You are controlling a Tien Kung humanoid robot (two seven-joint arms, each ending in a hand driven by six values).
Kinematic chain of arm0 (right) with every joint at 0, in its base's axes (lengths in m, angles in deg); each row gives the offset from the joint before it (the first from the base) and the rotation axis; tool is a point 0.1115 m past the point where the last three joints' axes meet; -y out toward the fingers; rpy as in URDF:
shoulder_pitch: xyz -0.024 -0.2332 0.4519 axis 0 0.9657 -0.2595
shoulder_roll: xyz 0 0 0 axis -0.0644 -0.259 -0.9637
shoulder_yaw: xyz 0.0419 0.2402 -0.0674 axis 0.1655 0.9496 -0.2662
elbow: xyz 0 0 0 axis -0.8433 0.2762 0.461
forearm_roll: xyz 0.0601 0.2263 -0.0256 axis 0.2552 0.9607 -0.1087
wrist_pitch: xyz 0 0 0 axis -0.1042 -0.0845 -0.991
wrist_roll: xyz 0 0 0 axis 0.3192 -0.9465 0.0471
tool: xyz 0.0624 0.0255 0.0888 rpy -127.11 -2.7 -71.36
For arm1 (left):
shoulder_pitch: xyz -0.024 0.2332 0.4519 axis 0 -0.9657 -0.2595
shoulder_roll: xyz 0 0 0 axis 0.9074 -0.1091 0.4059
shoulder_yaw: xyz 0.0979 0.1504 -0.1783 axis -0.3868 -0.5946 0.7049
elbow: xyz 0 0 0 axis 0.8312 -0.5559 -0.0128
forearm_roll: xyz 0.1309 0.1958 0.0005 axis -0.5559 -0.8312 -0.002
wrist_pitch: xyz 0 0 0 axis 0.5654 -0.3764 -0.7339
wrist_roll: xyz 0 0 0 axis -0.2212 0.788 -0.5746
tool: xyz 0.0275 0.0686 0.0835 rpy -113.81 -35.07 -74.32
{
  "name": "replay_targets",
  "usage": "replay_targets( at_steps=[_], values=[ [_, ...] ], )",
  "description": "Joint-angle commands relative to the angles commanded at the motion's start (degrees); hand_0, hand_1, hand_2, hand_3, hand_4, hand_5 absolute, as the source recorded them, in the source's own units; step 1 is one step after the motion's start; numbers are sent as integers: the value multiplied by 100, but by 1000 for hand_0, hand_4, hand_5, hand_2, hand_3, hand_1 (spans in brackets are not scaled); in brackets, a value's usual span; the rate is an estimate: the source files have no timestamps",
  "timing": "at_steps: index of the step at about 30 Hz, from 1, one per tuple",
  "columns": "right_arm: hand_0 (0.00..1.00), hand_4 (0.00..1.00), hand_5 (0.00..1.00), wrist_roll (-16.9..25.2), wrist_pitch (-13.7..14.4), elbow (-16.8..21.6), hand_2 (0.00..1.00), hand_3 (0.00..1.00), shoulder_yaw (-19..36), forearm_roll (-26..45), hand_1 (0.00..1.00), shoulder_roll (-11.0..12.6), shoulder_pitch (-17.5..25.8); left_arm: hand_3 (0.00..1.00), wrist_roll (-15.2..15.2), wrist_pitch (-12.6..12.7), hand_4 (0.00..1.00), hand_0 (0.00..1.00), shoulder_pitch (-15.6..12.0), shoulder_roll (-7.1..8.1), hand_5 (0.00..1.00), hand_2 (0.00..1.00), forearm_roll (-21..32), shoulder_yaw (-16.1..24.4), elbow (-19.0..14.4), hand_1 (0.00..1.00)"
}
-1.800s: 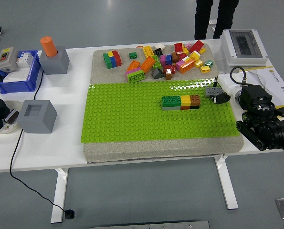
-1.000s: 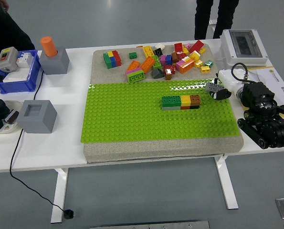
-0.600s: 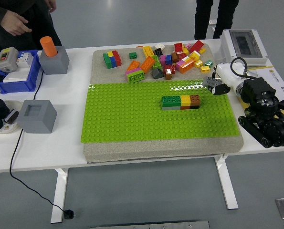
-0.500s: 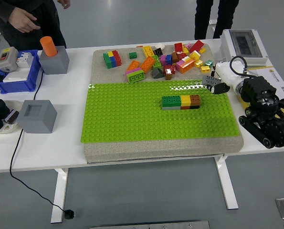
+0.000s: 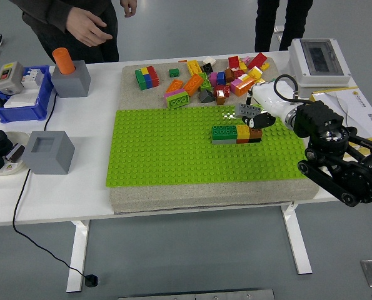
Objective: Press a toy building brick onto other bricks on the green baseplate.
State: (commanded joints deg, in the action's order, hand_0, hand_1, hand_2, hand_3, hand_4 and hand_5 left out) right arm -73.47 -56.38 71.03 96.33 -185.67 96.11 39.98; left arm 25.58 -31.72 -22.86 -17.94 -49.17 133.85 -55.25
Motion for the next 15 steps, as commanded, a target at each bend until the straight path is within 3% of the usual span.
replay_targets(
  at_steps=[4, 15],
  values=[
    [797, 694, 354, -5, -17, 50, 868, 552, -147, 96, 830, -138, -53, 429, -2, -2, 998, 786, -5, 1, 841, 783, -12, 5, 0, 801],
    [800, 702, 365, 57, -47, -409, 872, 551, -399, 156, 835, -461, -171, 429, -6, -7, 998, 786, -13, 4, 841, 787, -30, 3, 0, 802]
  ],
)
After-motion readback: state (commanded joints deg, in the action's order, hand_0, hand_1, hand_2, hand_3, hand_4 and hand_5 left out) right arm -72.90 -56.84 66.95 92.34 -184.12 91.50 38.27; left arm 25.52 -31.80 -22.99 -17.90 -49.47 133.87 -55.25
